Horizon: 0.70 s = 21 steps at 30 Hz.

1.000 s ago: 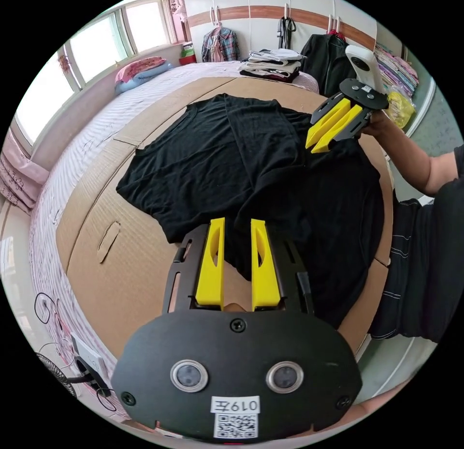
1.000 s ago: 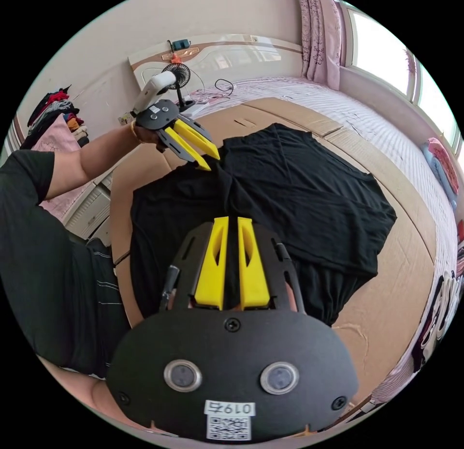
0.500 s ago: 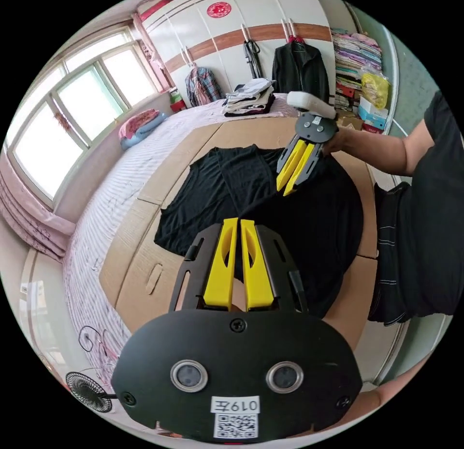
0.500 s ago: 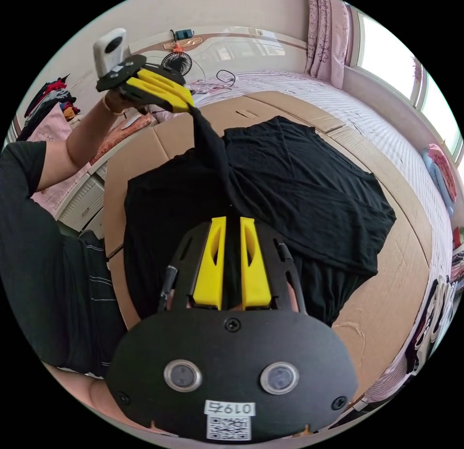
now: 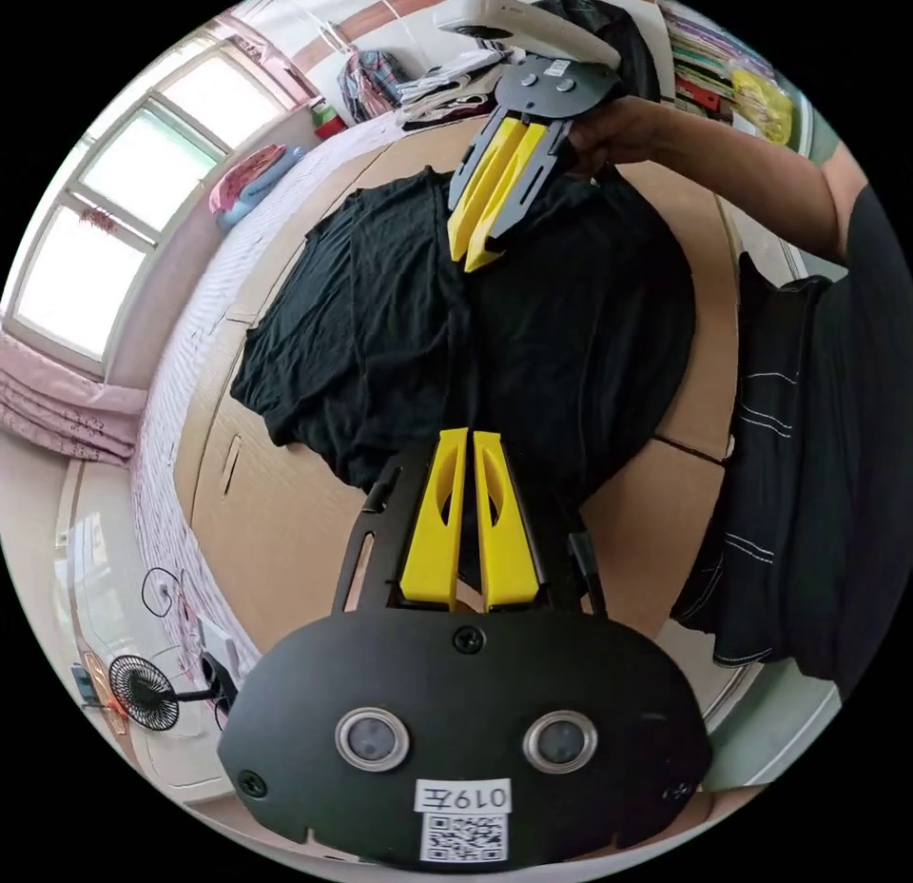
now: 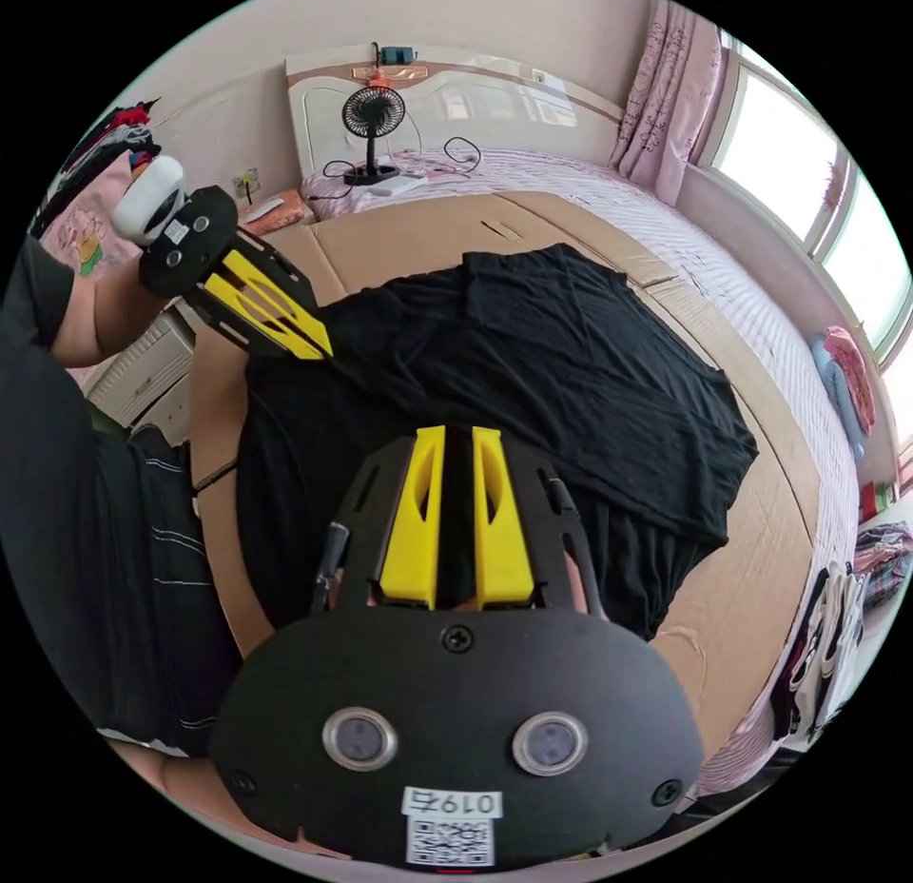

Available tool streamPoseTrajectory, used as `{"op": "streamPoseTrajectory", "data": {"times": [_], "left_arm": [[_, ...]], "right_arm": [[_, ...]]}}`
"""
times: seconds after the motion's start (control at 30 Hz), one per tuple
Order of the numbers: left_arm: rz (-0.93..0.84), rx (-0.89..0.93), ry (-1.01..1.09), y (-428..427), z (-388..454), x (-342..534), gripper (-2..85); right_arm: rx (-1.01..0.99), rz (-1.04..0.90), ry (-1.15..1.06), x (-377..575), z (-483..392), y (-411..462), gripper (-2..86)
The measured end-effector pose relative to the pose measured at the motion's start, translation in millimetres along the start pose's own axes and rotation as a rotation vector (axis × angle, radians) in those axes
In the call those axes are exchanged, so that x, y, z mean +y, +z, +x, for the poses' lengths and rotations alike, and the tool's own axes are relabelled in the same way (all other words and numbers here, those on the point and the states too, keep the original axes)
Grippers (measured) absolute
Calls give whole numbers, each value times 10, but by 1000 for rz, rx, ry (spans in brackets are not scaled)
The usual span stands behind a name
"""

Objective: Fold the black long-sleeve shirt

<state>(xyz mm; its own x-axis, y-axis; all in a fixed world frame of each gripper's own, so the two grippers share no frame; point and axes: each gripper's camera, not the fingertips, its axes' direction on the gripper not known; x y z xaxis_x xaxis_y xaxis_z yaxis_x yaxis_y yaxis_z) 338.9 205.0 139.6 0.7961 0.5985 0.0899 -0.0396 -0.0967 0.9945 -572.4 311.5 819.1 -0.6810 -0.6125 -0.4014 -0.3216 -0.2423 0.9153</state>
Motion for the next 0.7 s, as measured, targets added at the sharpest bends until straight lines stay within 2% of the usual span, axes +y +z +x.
{"op": "streamPoseTrajectory", "data": {"times": [0.27, 0.4, 0.47, 0.57, 0.63, 0.7], "left_arm": [[97, 124, -103, -292, 54, 146, 13], [30, 173, -55, -189, 238, 192, 19], [50, 147, -113, -244, 154, 278, 25], [145, 89, -342, -392, -215, 489, 41], [159, 35, -345, -401, -302, 554, 45], [75, -50, -278, -276, -289, 544, 47]], "right_arm": [[-70, 13, -113, -300, -570, 13, 50], [-91, -33, -124, -389, -768, 70, 33], [-77, -38, -129, -408, -865, 23, 23], [-91, 29, -93, -470, -1007, -137, 13], [-121, 75, -25, -562, -1087, -218, 20], [-138, 98, 26, -694, -1261, -269, 51]]}}
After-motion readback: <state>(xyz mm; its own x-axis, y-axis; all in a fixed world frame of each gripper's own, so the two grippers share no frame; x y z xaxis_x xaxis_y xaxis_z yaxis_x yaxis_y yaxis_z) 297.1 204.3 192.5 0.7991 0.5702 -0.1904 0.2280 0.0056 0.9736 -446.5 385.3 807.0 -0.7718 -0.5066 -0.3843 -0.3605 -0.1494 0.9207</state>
